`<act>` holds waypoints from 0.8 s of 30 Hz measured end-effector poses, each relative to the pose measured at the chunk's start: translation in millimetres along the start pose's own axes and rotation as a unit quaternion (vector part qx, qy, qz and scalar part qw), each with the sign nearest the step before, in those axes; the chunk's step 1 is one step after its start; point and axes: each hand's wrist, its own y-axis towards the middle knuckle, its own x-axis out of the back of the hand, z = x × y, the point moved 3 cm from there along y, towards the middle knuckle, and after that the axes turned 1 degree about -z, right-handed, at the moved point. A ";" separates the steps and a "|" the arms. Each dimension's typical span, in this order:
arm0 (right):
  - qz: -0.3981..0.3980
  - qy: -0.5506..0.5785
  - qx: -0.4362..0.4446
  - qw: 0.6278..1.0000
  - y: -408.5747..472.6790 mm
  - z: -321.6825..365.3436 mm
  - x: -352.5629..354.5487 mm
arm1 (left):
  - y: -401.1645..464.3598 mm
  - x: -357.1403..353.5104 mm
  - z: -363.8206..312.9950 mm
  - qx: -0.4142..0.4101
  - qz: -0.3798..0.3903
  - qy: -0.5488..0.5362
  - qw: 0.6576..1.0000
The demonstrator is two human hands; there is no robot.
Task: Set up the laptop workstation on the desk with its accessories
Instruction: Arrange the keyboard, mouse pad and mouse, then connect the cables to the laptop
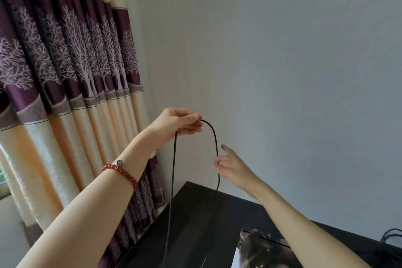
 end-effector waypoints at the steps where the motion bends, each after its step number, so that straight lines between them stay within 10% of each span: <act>1: -0.068 -0.003 0.010 0.998 4.7 5.2 0.4 | -0.4 -1.5 0.6 -0.024 -0.002 0.036 0.999; 9: -0.161 -0.274 -0.063 0.946 26.4 -6.0 19.2 | -20.0 32.1 16.6 -0.115 -0.245 -0.053 0.961; 14: -0.185 -0.119 -0.086 0.972 23.5 -30.9 45.9 | -35.4 76.9 61.6 -0.049 -0.381 0.100 0.918; 18: -0.148 0.091 -0.029 0.984 23.7 -15.1 39.9 | -36.3 74.7 106.2 0.117 -0.277 0.208 0.931; 24: -0.091 0.133 0.015 0.987 3.9 -0.7 11.3 | -26.8 4.0 133.0 0.218 -0.066 0.038 0.973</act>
